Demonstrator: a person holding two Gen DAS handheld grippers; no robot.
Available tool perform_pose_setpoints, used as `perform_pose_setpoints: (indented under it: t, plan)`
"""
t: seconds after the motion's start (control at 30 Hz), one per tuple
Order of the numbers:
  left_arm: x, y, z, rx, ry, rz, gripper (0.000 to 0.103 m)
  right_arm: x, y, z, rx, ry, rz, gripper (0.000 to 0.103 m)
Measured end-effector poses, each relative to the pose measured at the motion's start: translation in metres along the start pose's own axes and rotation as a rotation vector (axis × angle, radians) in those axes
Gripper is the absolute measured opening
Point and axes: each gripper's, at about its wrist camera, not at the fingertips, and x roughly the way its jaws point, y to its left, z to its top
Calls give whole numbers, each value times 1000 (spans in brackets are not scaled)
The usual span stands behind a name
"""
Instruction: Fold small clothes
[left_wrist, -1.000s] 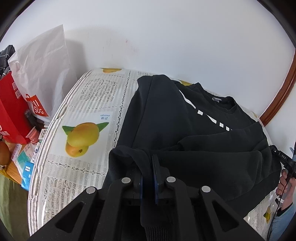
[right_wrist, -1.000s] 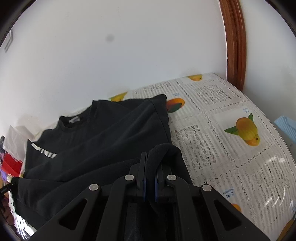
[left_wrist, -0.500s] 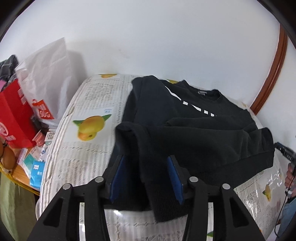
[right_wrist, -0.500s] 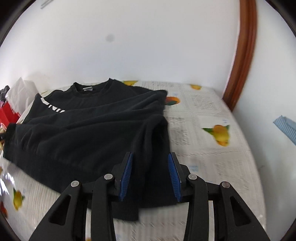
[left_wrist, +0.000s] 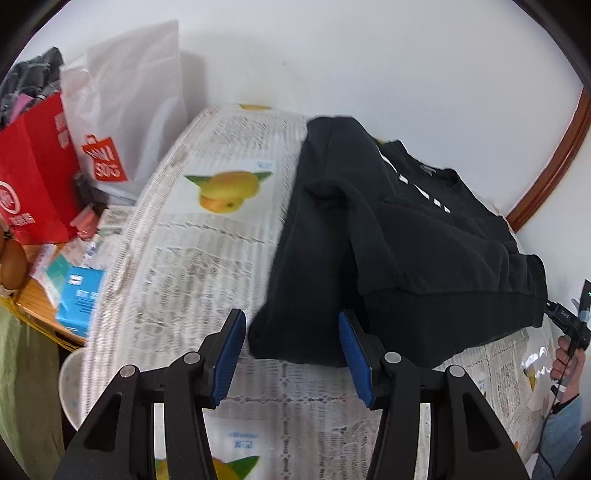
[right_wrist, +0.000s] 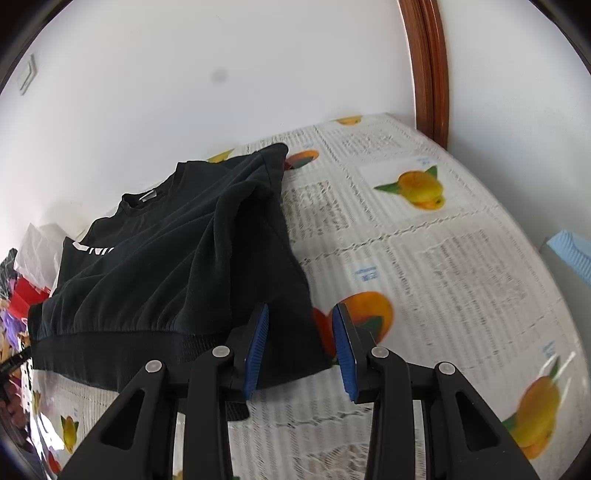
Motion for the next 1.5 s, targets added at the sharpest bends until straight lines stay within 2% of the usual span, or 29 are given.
perform_pose_setpoints:
  t: [0.07,0.1,0.13,0.17,0.2,0.27,0.43,0.8,0.93,1.2,1.3,1.5]
  plan:
    - [9,-6,-1,15,19,18,49,7,2,0,11,13,-6,34]
    - [12,-9,-2,28,23,35,47,9,2,-1,16,19,-6,29]
    - [14,-12,-4,33,22,44,35,8,3,-2,19,17,6,20]
    - [15,-13,-5,34,20,44,28,6,5,-3,14,13,2,17]
    - [14,-15,-8,32,11,38,26,4,7,-4,-2,7,-14,12]
    - [10,-18,-12,49,2,46,22,-2,17,-10,-56,-9,-61,10]
    - [-5,-19,-26,56,15,29,21,-20,22,-25,-97,-5,-107,9]
    - [-53,-28,-95,103,44,-24,22,-76,6,-81,-143,3,-162,9]
    - [-62,-30,-112,112,54,-15,25,-92,1,-102,-163,3,-183,11]
    - [-89,-24,-121,79,17,-11,31,-124,9,-126,-238,-30,-229,18]
    - [-99,-25,-120,80,-7,-17,33,-134,14,-132,-246,-45,-204,19]
    - [-116,-36,-120,103,-56,-81,36,-141,24,-136,-226,-64,-139,20]
